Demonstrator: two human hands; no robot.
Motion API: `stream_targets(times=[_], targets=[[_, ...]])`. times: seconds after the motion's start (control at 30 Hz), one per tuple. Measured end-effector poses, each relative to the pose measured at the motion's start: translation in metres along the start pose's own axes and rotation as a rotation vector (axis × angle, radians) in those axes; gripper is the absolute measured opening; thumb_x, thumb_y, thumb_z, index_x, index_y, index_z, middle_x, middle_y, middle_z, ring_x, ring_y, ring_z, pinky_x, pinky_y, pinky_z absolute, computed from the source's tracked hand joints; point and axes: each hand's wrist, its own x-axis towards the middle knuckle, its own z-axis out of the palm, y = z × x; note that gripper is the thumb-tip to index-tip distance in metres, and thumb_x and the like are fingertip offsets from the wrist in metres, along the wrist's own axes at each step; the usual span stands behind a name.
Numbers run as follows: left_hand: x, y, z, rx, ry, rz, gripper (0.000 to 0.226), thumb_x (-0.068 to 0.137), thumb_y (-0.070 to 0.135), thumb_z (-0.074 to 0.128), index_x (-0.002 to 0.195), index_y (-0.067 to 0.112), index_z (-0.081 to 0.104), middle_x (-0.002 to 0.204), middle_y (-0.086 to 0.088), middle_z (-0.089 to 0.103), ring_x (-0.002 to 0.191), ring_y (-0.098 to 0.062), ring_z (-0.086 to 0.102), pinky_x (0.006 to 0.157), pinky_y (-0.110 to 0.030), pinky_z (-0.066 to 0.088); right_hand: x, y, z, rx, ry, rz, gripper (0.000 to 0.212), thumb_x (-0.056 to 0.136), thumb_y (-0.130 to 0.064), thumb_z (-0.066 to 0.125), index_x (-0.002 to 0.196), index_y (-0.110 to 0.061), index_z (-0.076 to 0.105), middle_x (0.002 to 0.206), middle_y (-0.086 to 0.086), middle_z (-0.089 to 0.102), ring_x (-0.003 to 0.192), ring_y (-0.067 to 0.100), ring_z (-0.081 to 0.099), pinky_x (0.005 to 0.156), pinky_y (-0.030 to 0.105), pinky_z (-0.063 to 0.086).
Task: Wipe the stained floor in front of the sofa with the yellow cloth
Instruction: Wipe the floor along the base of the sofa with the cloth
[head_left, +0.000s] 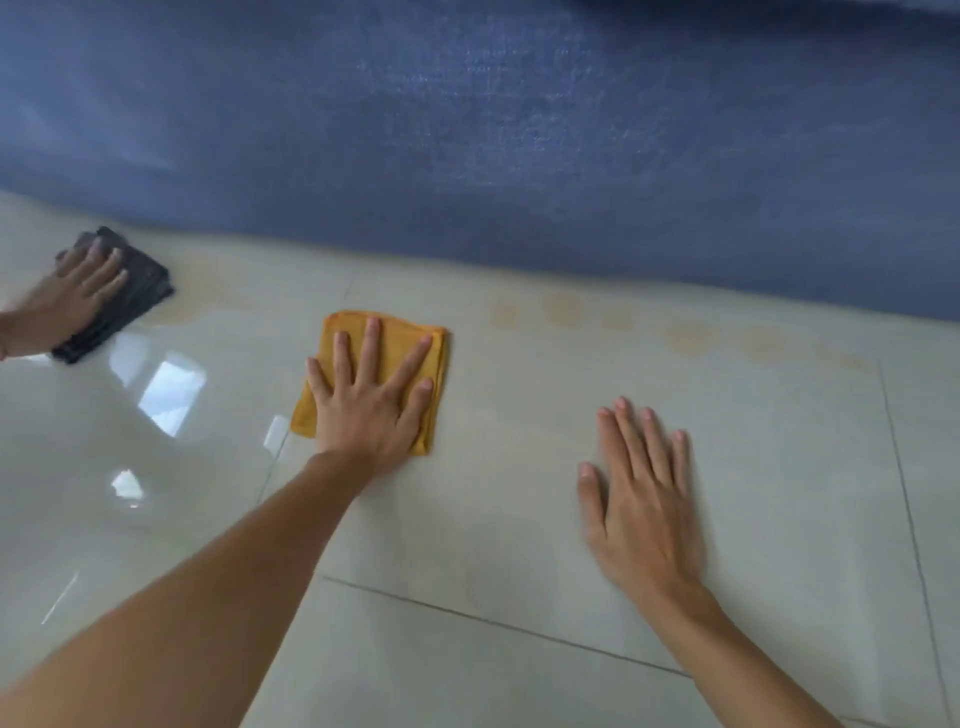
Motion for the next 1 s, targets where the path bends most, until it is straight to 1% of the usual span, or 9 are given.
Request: stream_targets(times=[0.13, 0.23, 0.33, 0.43, 0.53, 0.6, 0.73, 0.87, 1.0], targets=[[0.087, 0.032, -0.009, -0.028, -0.022, -0.033, 0.054, 0.095, 0.062, 0.013, 0.148, 0.058, 0.001, 0.166, -0.002, -0.005, 0.150, -0.040, -0.006, 0.115, -0.068, -0.002, 0.001, 0.002, 0.003, 0.016, 0.031, -0.004, 0.063, 0.095, -0.039, 0.039, 0.150, -0.008, 0.040, 0.159, 0.009, 0.034, 0.149, 0.028, 0.028, 0.120, 0.056, 0.021], [0.105, 0.079, -0.008, -0.033, -0.041, 0.030, 0.055, 0.095, 0.060, 0.012, 0.149, 0.055, 0.005, 0.166, -0.007, 0.002, 0.150, -0.040, -0.008, 0.114, -0.068, -0.005, 0.002, 0.004, 0.006, 0.052, 0.078, -0.010, 0.062, 0.094, -0.038, 0.042, 0.148, -0.007, 0.043, 0.157, 0.010, 0.038, 0.148, 0.028, 0.031, 0.120, 0.056, 0.021], [0.076, 0.122, -0.001, -0.031, -0.031, 0.156, 0.055, 0.095, 0.060, 0.013, 0.150, 0.054, 0.005, 0.166, -0.006, 0.000, 0.150, -0.041, -0.006, 0.113, -0.069, -0.003, 0.003, 0.005, 0.010, 0.197, 0.173, -0.017, 0.056, 0.094, -0.032, 0.044, 0.142, -0.004, 0.050, 0.153, 0.012, 0.044, 0.145, 0.028, 0.037, 0.119, 0.056, 0.023], [0.014, 0.134, 0.005, -0.019, -0.045, 0.263, 0.055, 0.096, 0.061, 0.014, 0.150, 0.053, 0.007, 0.166, -0.004, -0.002, 0.150, -0.042, -0.001, 0.113, -0.070, 0.000, 0.004, 0.011, 0.010, 0.452, 0.289, 0.080, 0.047, 0.095, -0.020, 0.044, 0.136, 0.002, 0.055, 0.149, 0.018, 0.048, 0.143, 0.032, 0.039, 0.116, 0.058, 0.027], [-0.059, 0.112, 0.009, -0.017, -0.034, 0.296, 0.055, 0.096, 0.060, 0.019, 0.150, 0.053, 0.010, 0.167, -0.004, 0.001, 0.150, -0.042, 0.004, 0.114, -0.069, 0.004, 0.001, 0.020, 0.000, 0.343, 0.272, 0.159, 0.049, 0.096, -0.024, 0.040, 0.137, -0.003, 0.056, 0.148, 0.015, 0.050, 0.142, 0.034, 0.040, 0.118, 0.057, 0.023], [-0.091, 0.081, 0.012, 0.005, -0.028, 0.258, 0.056, 0.096, 0.061, 0.022, 0.150, 0.054, 0.010, 0.166, -0.004, 0.003, 0.150, -0.041, 0.007, 0.115, -0.067, 0.008, -0.004, 0.028, -0.008, 0.206, 0.163, 0.148, 0.055, 0.094, -0.032, 0.037, 0.141, -0.008, 0.053, 0.151, 0.012, 0.048, 0.143, 0.033, 0.039, 0.119, 0.056, 0.021], [-0.100, 0.026, 0.013, 0.024, -0.007, 0.103, 0.057, 0.094, 0.062, 0.024, 0.149, 0.055, 0.013, 0.166, -0.004, 0.007, 0.149, -0.042, 0.010, 0.115, -0.066, 0.011, -0.019, 0.042, -0.008, -0.021, -0.049, 0.070, 0.063, 0.096, -0.043, 0.027, 0.154, -0.018, 0.033, 0.161, 0.005, 0.030, 0.150, 0.030, 0.024, 0.120, 0.059, 0.016], [-0.043, 0.012, 0.006, 0.000, -0.007, -0.047, 0.056, 0.094, 0.063, 0.020, 0.149, 0.057, 0.008, 0.166, -0.002, 0.001, 0.150, -0.040, 0.002, 0.116, -0.066, 0.004, -0.022, 0.039, -0.006, -0.069, -0.044, 0.088, 0.063, 0.098, -0.042, 0.029, 0.155, -0.018, 0.028, 0.163, 0.005, 0.024, 0.152, 0.030, 0.020, 0.120, 0.059, 0.014], [0.042, 0.047, 0.000, -0.037, -0.023, -0.117, 0.056, 0.094, 0.063, 0.015, 0.149, 0.056, 0.003, 0.166, -0.004, -0.006, 0.150, -0.040, -0.006, 0.115, -0.067, -0.002, -0.022, 0.041, -0.002, -0.077, -0.010, 0.080, 0.062, 0.098, -0.041, 0.033, 0.155, -0.017, 0.030, 0.163, 0.005, 0.024, 0.152, 0.031, 0.019, 0.120, 0.058, 0.014]])
